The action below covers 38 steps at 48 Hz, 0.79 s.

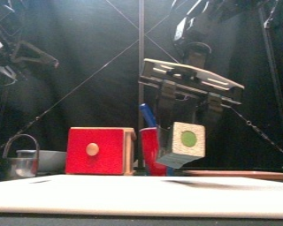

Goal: Place sushi on board then cut the sushi with the knife then place the pieces on the plate
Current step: Pick knife at handle with right hand

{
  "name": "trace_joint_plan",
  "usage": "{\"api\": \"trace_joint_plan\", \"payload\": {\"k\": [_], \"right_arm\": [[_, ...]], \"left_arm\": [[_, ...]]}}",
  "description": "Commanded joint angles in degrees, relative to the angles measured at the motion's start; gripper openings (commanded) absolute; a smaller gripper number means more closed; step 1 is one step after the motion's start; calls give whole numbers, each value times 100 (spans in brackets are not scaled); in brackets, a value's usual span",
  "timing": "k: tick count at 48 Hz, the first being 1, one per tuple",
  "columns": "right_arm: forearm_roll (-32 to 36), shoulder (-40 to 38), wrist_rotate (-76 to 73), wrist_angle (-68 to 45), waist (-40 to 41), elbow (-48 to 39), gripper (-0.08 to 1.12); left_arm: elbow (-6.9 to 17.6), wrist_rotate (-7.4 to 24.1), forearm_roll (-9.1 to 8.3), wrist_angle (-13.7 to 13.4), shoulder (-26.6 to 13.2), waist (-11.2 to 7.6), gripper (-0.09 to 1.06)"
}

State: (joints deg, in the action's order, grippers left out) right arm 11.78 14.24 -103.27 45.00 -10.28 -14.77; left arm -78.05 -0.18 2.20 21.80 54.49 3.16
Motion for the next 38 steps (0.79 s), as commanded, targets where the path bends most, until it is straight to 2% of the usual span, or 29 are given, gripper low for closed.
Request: {"api": "trace_joint_plan", "payload": {"k": [1, 7, 16, 20, 29, 33, 38], "right_arm": [[70, 18, 44, -18, -9, 299, 59], [158, 114, -9, 53, -9, 272, 68], [70, 132, -9, 88, -9, 220, 89], [62, 149, -9, 97, -9, 281, 95], [202, 70, 18, 237, 0, 325, 96], [299, -185, 141, 387, 18, 316, 96], [694, -861, 475, 501, 44, 35, 96]], "left_arm": [[114, 9, 0, 44, -26, -9, 6], [88, 0, 18, 44, -26, -9, 6], [88, 0, 18, 44, -26, -132, 6], [88, 0, 18, 44, -26, -167, 6], [88, -9, 18, 44, -26, -167, 6], [88, -9, 18, 44, -26, -167, 6], [114, 9, 0, 44, -26, -167, 6]]}}
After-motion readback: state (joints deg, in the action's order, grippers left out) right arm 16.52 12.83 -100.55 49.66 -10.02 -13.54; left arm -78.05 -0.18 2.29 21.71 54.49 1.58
